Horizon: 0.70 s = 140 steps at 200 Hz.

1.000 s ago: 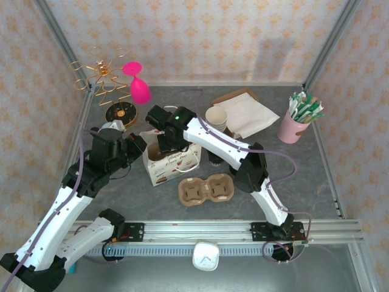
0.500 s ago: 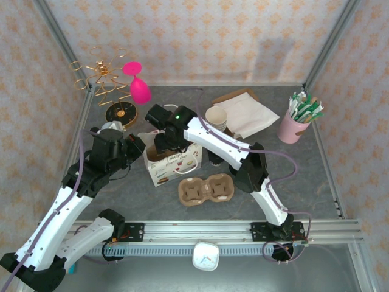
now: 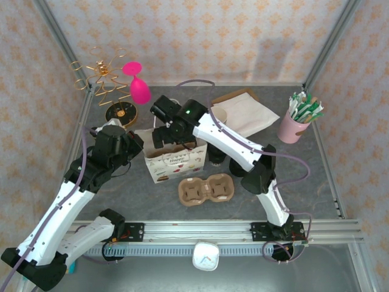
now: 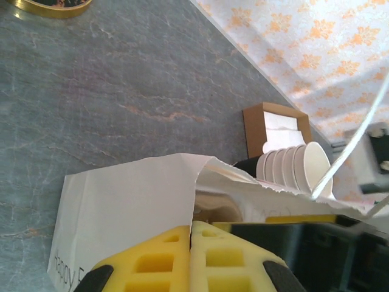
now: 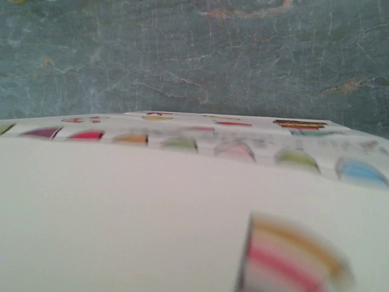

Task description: Pack the takeout coffee

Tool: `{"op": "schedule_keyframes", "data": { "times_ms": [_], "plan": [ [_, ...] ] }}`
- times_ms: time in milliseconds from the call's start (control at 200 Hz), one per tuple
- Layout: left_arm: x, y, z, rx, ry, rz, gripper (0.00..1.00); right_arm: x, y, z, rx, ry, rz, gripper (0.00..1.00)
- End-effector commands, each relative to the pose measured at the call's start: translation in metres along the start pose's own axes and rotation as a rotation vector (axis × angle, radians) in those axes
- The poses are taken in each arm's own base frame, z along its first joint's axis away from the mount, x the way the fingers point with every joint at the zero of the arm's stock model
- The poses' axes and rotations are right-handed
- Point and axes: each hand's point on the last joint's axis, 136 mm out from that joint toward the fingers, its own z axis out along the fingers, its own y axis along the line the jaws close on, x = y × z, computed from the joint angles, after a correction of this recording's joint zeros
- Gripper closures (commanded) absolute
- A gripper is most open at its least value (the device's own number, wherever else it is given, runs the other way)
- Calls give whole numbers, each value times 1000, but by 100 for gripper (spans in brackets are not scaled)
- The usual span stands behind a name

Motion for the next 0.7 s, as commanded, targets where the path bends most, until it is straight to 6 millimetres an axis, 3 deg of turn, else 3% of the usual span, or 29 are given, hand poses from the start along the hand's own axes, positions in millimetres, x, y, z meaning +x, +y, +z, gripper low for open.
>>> {"op": "schedule_keyframes", "data": {
  "times_ms": [0,140,260,556,696],
  "plan": [
    [-15,0,-5,-31,-54,24,100,-12,-1,-37,-47,-61,6,6],
    [-23,-4,-2,-48,-73,38,100,-20,2,-50,-97,-80,15,2],
    [-33,-12,4,-33,-92,32,100,-32,5,-72,-165,-126,35,0],
    [-53,-29,27,18,-98,-11,100,-54,-4,-109,-254,-219,87,0],
    [-66,-33,33,-25,-114,7,100,-60,-7,-113,-288,-229,110,0]
  ]
}}
